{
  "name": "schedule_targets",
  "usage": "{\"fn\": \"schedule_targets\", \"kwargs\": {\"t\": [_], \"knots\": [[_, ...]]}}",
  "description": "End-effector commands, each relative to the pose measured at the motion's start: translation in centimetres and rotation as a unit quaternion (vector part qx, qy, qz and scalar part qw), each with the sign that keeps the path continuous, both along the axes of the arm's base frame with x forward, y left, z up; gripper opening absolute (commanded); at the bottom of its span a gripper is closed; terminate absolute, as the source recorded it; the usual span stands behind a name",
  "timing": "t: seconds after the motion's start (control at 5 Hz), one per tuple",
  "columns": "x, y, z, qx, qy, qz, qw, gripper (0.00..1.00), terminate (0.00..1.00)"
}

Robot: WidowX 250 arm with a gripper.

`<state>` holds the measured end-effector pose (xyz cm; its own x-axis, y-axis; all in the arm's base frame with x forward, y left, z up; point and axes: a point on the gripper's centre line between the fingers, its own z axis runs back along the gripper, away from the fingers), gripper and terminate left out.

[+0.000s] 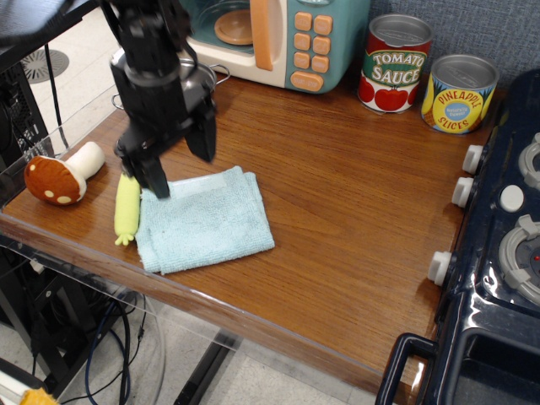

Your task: Move the blue towel in front of the cans

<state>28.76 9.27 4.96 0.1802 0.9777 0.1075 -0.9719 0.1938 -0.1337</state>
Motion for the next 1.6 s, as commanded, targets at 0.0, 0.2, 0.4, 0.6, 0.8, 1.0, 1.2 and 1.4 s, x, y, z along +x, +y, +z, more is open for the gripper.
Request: {"fn": "schedule_targets", "kwargs": {"t": [0.0, 0.2, 0.4, 0.6, 0.8, 1.0, 1.2, 1.4], "knots": [[0.1, -0.7, -1.9, 0.03, -0.019, -0.018, 0.9992, 1.0, 0.0], [0.1, -0.4, -2.8, 0.04, -0.022, -0.019, 0.9988, 1.0, 0.0], [0.3, -0.2, -3.9, 0.047, -0.013, -0.013, 0.9987, 1.0, 0.0], [1.2, -1.3, -4.3, 0.049, -0.008, -0.016, 0.9986, 1.0, 0.0], [3.0, -2.5, -3.9, 0.043, -0.013, -0.005, 0.999, 1.0, 0.0], [5.5, -4.4, -3.2, 0.031, -0.018, 0.005, 0.9993, 1.0, 0.0], [7.9, -6.8, -2.8, 0.032, -0.019, 0.004, 0.9993, 1.0, 0.0], [9.9, -9.6, -2.6, 0.022, -0.017, -0.002, 0.9996, 1.0, 0.0]]}}
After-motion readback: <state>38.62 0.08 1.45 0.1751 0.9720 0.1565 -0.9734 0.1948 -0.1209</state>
